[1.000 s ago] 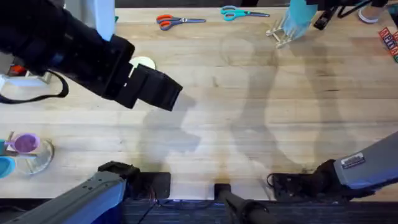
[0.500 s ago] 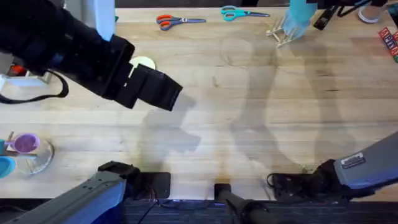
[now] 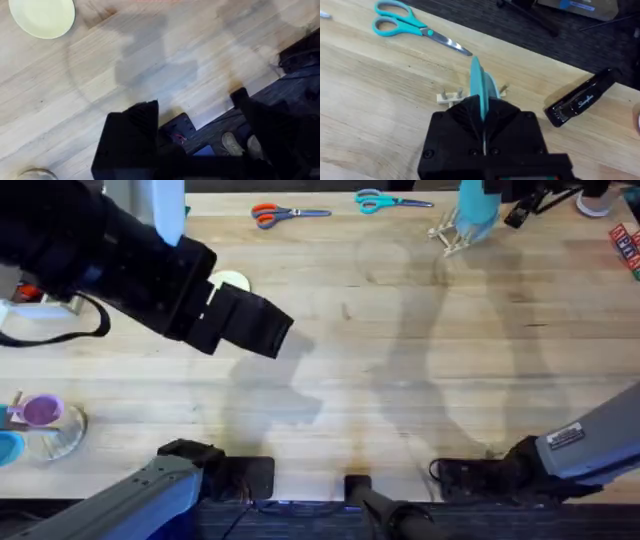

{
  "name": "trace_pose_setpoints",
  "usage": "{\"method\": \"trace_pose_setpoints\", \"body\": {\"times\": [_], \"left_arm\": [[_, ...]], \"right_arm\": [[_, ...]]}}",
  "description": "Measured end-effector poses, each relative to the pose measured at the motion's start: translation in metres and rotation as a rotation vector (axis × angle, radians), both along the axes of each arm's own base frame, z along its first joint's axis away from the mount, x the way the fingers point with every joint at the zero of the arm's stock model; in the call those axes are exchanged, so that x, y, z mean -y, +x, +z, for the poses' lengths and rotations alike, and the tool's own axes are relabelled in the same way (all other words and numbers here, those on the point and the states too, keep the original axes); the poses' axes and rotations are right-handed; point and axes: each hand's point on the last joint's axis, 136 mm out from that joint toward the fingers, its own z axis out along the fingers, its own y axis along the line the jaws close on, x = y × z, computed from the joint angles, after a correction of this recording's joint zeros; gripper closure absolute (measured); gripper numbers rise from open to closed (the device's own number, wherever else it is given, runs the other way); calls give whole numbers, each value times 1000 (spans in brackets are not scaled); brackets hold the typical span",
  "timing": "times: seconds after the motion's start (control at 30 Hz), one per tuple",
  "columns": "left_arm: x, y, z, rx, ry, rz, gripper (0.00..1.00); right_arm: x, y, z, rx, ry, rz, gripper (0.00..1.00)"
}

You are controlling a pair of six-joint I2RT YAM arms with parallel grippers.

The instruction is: Pick up the plates from the table one by one and place each into a slot on the dish rack.

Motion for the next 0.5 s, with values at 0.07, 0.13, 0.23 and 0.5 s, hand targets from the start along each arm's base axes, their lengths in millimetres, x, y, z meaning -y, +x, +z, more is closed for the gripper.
{"method": "trace_pose_setpoints", "body": {"times": [0.07, 0.13, 0.23, 0.5], "left_arm": [[0, 0, 0, 0, 0, 0, 6], [0, 0, 0, 0, 0, 0, 6], [0, 0, 0, 0, 0, 0, 8], [0, 0, 0, 0, 0, 0, 7]], "right_arm": [[0, 0, -1, -2, 1, 0, 973], [0, 0, -2, -4, 3, -2, 973], [0, 0, -6, -12, 5, -2, 973], [0, 1, -10, -22, 8, -4, 973]]}}
